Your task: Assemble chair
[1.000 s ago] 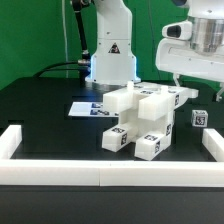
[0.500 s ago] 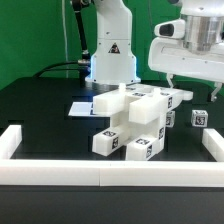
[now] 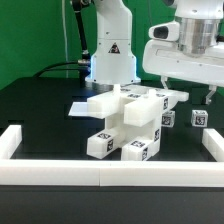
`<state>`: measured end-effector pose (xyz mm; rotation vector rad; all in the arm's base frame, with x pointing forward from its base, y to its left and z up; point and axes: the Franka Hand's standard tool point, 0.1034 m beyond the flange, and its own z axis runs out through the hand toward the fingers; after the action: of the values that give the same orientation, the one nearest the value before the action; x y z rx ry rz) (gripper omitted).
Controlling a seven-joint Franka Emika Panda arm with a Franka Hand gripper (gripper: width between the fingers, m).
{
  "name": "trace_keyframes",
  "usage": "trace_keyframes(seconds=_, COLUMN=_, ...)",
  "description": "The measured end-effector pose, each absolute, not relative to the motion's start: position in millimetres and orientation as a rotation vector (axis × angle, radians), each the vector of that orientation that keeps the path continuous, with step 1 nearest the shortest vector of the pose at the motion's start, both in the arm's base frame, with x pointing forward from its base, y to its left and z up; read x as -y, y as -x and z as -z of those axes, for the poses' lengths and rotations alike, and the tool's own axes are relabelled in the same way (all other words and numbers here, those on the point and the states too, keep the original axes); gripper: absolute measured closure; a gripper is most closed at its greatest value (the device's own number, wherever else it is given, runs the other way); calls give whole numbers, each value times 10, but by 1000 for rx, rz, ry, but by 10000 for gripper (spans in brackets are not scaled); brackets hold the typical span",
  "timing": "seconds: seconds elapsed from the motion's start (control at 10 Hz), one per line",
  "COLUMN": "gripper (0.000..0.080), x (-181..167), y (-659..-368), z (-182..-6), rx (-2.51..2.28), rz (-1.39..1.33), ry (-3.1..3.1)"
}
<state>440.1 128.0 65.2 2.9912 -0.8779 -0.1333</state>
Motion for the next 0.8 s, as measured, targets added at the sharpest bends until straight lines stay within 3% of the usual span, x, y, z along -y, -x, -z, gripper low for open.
trace_keyframes(seconds=0.8, gripper=150, x=-1019, y=-4620, z=-624, rx=821, rz=109, ry=-3009)
